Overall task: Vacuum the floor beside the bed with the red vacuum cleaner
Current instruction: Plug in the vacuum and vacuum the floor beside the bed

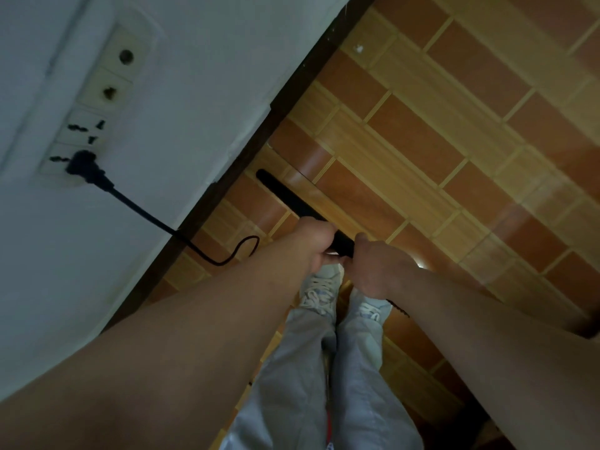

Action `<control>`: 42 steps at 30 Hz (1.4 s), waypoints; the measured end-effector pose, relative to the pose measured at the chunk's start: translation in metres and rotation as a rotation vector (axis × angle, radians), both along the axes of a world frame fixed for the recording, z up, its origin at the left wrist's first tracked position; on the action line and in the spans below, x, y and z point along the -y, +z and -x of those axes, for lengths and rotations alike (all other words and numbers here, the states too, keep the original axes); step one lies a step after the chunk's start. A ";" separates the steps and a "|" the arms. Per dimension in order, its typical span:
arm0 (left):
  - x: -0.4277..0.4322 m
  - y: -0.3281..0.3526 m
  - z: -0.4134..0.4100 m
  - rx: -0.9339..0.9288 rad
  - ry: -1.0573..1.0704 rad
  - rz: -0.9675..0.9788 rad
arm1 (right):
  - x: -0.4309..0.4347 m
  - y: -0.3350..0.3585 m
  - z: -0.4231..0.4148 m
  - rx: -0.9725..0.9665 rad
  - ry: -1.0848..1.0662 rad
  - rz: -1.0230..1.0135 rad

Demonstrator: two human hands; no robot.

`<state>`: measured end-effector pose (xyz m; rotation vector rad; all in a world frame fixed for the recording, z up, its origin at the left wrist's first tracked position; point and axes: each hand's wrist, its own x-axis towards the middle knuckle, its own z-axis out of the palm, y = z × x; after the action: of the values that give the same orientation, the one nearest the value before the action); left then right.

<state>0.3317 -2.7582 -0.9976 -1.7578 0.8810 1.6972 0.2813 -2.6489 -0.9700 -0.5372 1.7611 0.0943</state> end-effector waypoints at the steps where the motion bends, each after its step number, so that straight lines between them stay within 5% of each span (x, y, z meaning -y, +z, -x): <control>1: -0.002 0.002 0.006 -0.003 -0.011 0.014 | 0.000 0.001 0.004 -0.006 -0.005 0.017; 12: -0.012 -0.013 0.065 -0.017 -0.179 0.113 | -0.005 -0.020 0.055 -0.019 -0.102 0.138; 42: -0.036 -0.017 0.156 -0.103 -0.075 0.177 | -0.037 -0.055 0.149 0.016 -0.336 0.264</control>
<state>0.1753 -2.7221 -1.0146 -1.7382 1.1602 1.7194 0.1319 -2.6120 -1.0255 -0.4207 1.8352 -0.3808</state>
